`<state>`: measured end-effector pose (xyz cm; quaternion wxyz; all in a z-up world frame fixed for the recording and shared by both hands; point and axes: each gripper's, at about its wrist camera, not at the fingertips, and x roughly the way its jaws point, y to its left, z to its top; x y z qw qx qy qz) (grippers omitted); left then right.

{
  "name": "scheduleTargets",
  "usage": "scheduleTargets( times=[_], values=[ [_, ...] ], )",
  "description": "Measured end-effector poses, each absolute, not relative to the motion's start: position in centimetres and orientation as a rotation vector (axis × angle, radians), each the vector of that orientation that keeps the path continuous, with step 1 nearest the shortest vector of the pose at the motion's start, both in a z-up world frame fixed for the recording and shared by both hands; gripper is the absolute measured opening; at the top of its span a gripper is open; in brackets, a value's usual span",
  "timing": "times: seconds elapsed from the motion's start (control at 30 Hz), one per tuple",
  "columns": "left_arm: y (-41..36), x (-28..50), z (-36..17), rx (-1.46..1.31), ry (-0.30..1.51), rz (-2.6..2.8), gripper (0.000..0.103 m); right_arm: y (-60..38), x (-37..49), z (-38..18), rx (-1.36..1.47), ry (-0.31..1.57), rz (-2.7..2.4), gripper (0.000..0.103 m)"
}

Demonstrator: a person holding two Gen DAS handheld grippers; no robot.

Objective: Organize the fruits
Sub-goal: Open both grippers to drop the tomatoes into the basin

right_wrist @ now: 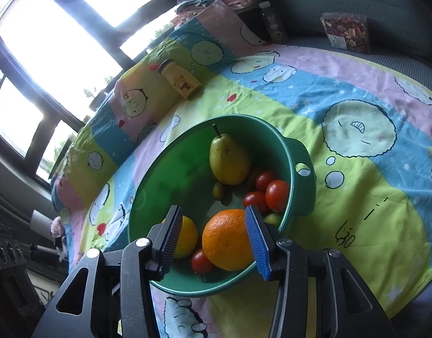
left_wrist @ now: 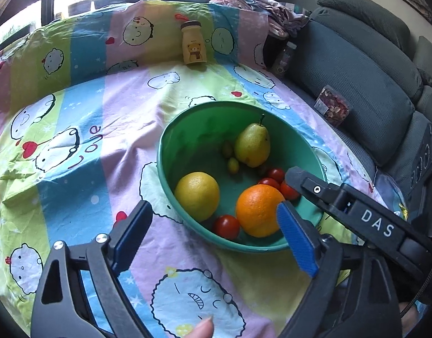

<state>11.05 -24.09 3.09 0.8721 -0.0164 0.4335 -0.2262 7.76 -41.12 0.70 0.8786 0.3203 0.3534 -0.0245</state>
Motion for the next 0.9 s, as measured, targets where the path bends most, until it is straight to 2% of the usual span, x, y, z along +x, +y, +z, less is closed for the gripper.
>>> scheduleTargets(
  times=[0.07,0.13,0.23,0.9],
  values=[
    [-23.5,10.9,3.3,-0.047,0.913,-0.458,0.095,-40.9,7.5,1.1,0.656,0.727,-0.067,0.06],
    [-23.1,10.6,3.5,-0.04,0.905,-0.437,0.102,-40.7,7.2,1.6,0.638,0.709,-0.071,0.062],
    [-22.6,10.0,4.1,-0.034,0.884,-0.427,0.102,-40.2,6.8,2.3,0.605,0.693,-0.079,0.069],
    [-20.4,8.7,5.4,-0.07,0.83,-0.46,0.102,-39.1,5.8,3.8,0.53,0.665,-0.144,0.071]
  ],
)
